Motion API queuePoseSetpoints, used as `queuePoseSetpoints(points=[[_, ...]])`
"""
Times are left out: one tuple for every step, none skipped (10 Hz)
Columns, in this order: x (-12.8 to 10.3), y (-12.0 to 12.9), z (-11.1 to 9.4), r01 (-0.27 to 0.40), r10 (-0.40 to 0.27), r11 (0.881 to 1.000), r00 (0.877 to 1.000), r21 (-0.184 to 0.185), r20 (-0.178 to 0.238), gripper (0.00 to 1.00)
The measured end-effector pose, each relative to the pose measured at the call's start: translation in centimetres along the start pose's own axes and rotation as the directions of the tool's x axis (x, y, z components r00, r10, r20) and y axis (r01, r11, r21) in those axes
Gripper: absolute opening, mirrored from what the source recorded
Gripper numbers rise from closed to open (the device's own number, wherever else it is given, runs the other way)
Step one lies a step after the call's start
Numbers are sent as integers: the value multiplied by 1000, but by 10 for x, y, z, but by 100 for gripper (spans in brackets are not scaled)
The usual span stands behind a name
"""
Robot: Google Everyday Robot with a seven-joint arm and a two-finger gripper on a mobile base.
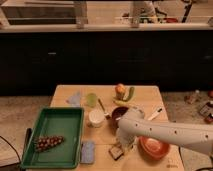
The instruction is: Wipe table surface with eraser
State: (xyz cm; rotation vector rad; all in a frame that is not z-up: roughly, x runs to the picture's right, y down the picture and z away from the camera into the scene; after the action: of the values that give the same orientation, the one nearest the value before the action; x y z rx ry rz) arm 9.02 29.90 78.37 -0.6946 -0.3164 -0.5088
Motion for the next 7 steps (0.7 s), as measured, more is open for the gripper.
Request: queuePoseSetpoints(points=[[0, 0, -1, 1, -1, 1000, 1000, -1, -1, 0], [1, -2, 0, 3, -3, 1000, 1000, -3, -3, 0], [3, -9, -1, 18, -18, 1000, 1000, 2, -11, 0], [2, -28, -2, 48, -48, 999, 999, 22, -21, 0], [-1, -42, -5, 67, -66, 997, 998, 37, -21, 0], [-4, -54, -7, 88, -86, 995, 996, 55, -26, 0], [-8, -58, -10, 100, -99, 993, 995, 69, -25, 0]])
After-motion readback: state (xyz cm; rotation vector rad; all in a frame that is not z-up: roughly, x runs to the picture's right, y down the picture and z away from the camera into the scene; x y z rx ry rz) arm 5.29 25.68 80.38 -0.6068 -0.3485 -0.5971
